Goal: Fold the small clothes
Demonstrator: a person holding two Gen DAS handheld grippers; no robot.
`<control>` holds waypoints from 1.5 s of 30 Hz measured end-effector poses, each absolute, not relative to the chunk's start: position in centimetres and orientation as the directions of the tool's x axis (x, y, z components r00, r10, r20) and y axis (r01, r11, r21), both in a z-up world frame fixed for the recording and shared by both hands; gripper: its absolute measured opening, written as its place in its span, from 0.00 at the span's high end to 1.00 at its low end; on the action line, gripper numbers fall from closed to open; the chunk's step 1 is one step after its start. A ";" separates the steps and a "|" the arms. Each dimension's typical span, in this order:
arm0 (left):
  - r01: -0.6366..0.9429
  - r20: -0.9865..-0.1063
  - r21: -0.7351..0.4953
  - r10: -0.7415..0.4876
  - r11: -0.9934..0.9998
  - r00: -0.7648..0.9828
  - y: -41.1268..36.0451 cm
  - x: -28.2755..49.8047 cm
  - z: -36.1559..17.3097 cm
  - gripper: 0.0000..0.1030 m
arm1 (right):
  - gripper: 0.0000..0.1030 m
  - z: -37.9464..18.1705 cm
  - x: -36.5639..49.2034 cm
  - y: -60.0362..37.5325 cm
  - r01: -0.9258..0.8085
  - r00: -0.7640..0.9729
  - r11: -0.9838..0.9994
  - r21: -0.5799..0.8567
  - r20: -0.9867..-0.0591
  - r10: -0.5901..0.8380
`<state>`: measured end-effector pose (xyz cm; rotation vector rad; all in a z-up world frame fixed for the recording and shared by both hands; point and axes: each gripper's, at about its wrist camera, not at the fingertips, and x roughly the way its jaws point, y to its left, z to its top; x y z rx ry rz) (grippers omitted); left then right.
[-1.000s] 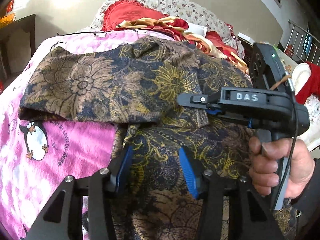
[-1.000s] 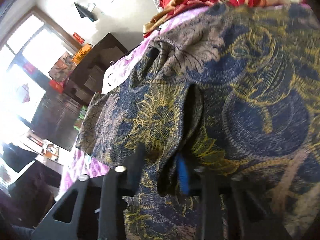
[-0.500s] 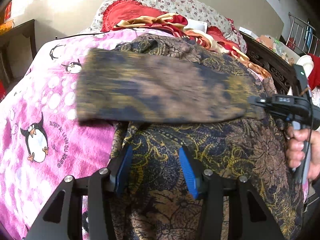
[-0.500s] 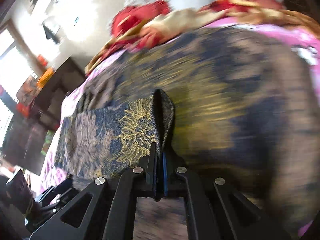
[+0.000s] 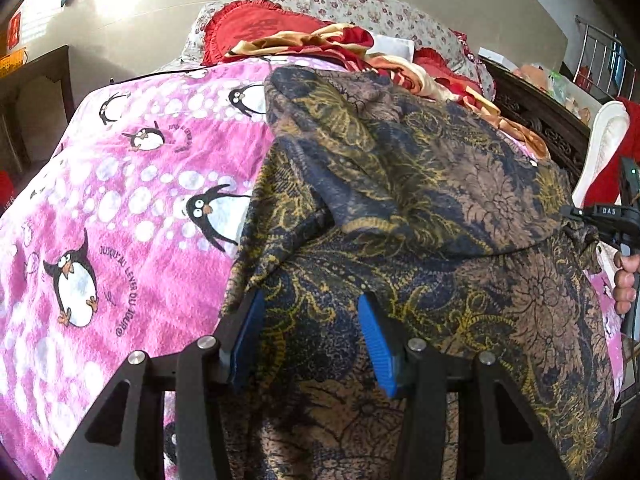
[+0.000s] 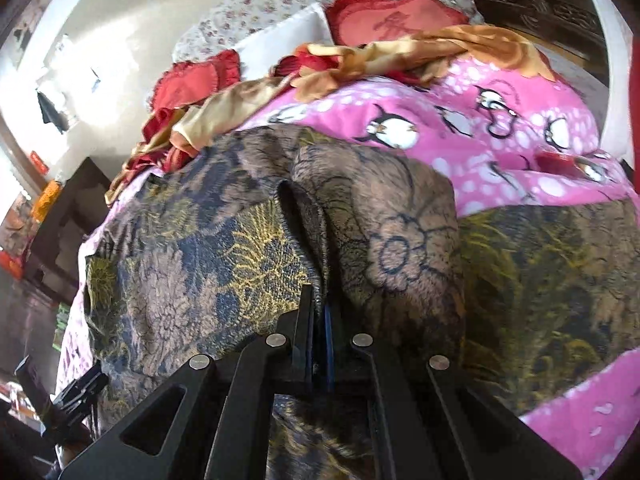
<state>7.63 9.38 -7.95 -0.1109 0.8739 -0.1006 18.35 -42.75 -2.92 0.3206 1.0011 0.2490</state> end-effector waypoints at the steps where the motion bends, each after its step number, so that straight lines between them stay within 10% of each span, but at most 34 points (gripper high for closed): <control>1: 0.043 -0.759 -0.137 -0.133 0.990 0.638 9.4 7.6 -7.9 0.50 | 0.92 -3.0 18.4 -42.4 -0.061 0.507 0.931 0.361 -0.792 0.340; 18: 0.030 -0.646 -0.174 -0.137 0.984 0.751 8.9 10.9 -1.0 0.48 | 0.91 -2.7 18.4 -41.8 -0.054 0.500 0.936 0.348 -0.802 0.327; 22: 0.041 -0.727 -0.107 -0.106 0.993 0.678 7.1 17.0 -2.9 0.83 | 0.91 -2.3 18.2 -42.1 -0.083 0.506 0.931 0.354 -0.790 0.346; 31: 0.003 -0.755 -0.005 -0.006 1.000 0.656 8.3 17.8 -7.3 0.86 | 0.75 0.4 14.8 -50.6 -0.022 0.592 0.923 0.383 -0.739 0.321; 36: 0.009 -0.698 -0.067 -0.053 0.998 0.714 8.4 13.9 -4.9 0.50 | 0.73 -1.3 13.5 -58.5 0.143 0.604 0.920 0.365 -0.769 0.211; 45: 0.014 -0.760 -0.091 -0.079 0.996 0.645 8.0 13.2 -8.1 0.38 | 0.60 -5.9 15.2 -62.2 0.172 0.505 0.967 0.190 -0.859 0.079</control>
